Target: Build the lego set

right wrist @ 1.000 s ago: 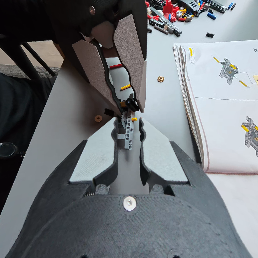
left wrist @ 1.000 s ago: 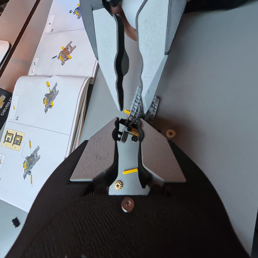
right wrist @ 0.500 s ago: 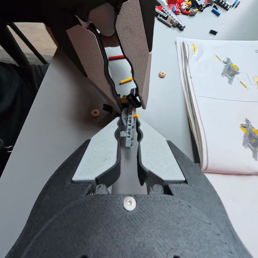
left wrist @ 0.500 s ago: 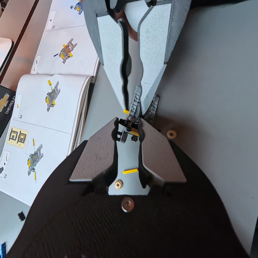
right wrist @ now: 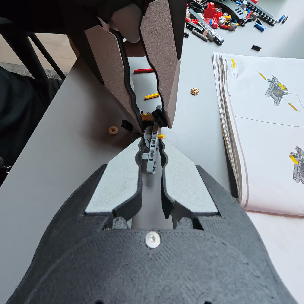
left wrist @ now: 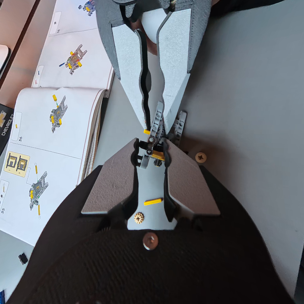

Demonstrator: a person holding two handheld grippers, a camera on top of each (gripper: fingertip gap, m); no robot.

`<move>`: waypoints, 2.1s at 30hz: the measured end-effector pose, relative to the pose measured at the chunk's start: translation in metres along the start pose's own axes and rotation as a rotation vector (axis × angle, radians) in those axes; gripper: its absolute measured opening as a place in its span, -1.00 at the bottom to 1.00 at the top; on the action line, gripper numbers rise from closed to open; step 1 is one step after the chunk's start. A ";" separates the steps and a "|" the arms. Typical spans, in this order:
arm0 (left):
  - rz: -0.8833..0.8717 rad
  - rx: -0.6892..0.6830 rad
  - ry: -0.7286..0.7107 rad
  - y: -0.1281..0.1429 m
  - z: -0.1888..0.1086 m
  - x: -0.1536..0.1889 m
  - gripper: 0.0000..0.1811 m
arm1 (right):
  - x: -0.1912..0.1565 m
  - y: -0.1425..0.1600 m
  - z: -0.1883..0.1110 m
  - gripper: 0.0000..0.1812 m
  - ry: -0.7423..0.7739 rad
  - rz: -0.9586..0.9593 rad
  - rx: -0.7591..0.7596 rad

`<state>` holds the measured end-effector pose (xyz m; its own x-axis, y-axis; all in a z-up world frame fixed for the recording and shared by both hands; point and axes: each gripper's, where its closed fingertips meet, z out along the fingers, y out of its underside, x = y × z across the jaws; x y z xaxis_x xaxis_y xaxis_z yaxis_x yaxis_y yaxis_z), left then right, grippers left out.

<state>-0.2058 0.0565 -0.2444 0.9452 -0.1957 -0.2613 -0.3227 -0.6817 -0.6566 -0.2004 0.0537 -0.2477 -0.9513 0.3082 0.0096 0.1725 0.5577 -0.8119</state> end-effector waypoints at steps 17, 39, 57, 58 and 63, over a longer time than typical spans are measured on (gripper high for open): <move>-0.005 0.013 0.007 -0.001 -0.002 0.000 -0.77 | 0.000 0.000 0.002 -0.84 0.034 -0.080 -0.005; 0.064 -0.004 -0.052 -0.001 -0.001 -0.002 -0.79 | 0.004 -0.011 -0.007 -0.73 0.039 0.008 0.042; 0.270 0.125 -0.251 -0.011 -0.003 -0.009 -0.80 | 0.018 -0.014 -0.010 -0.88 -0.147 0.461 0.165; 0.271 0.128 -0.255 -0.011 -0.004 -0.009 -0.80 | 0.018 -0.013 -0.009 -0.89 -0.144 0.459 0.159; 0.295 0.139 -0.275 -0.011 -0.004 -0.009 -0.80 | 0.018 -0.015 -0.005 -0.97 -0.151 0.484 0.159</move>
<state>-0.2104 0.0632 -0.2319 0.7691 -0.1599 -0.6187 -0.5986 -0.5193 -0.6099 -0.2188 0.0550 -0.2322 -0.8004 0.3806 -0.4631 0.5716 0.2519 -0.7809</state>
